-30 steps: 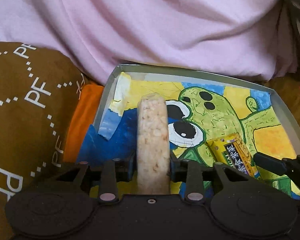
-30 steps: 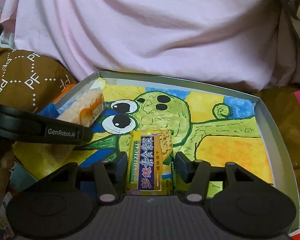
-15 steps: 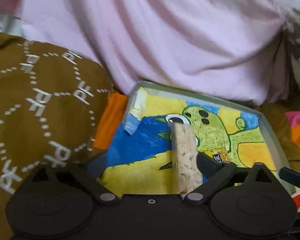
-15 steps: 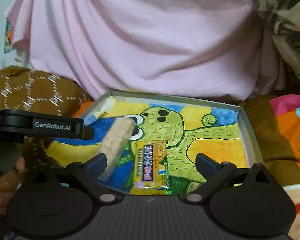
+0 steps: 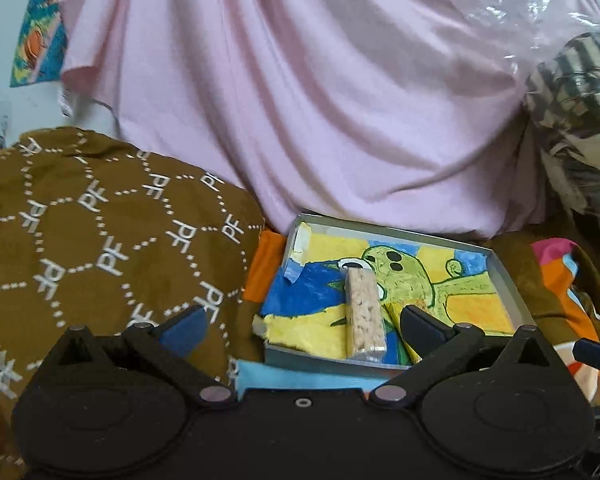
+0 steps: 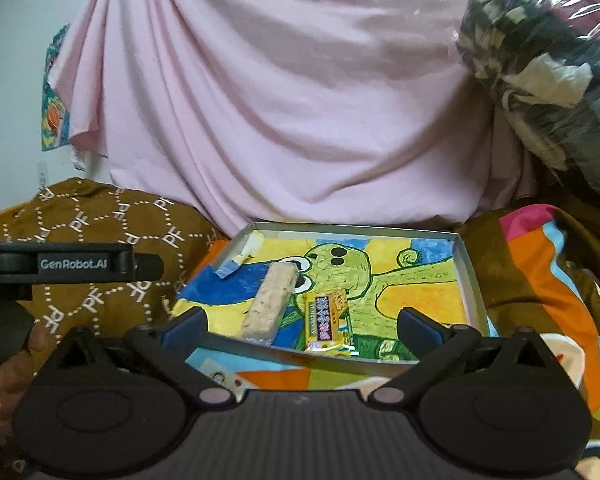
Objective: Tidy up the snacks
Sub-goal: 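Withdraw both tools from the tray back over the snacks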
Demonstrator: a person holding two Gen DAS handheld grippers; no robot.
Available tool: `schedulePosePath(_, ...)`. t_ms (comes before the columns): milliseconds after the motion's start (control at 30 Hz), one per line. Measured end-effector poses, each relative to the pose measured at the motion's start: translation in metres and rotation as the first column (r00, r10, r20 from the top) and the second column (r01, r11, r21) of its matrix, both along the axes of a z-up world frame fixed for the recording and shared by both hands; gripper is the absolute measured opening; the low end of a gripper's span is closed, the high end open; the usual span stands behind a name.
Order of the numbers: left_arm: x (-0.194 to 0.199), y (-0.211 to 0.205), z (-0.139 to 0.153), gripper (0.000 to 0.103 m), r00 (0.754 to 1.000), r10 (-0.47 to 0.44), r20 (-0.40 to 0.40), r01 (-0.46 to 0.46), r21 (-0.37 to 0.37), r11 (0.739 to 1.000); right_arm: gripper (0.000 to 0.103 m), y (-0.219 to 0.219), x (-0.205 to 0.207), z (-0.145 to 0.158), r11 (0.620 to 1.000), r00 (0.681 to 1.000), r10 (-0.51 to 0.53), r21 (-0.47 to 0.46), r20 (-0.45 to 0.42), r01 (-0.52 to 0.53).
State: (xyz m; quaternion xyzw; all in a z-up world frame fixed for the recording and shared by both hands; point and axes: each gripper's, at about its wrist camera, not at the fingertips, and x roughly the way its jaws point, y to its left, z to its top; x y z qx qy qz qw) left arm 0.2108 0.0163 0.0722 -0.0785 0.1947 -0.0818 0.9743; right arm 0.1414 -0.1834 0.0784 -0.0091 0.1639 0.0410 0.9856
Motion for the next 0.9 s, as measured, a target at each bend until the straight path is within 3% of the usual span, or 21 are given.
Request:
schedulePosePath(433,-0.091,0.034,-0.027,0.102,0.999,0.013,-0.042,-0.009,0.087,0.996,0.103,0.021,-0.080,-0.010,1.000,1.000,0.009,-0.013,0.005,-0.009)
schedulePosePath(900,-0.131,0.052,-0.054,0.102,0.988,0.062,-0.138,-0.039,0.163,0.986,0.103,0.032,-0.125,-0.034,0.996,0.996,0.087,-0.026,-0.018,-0.088)
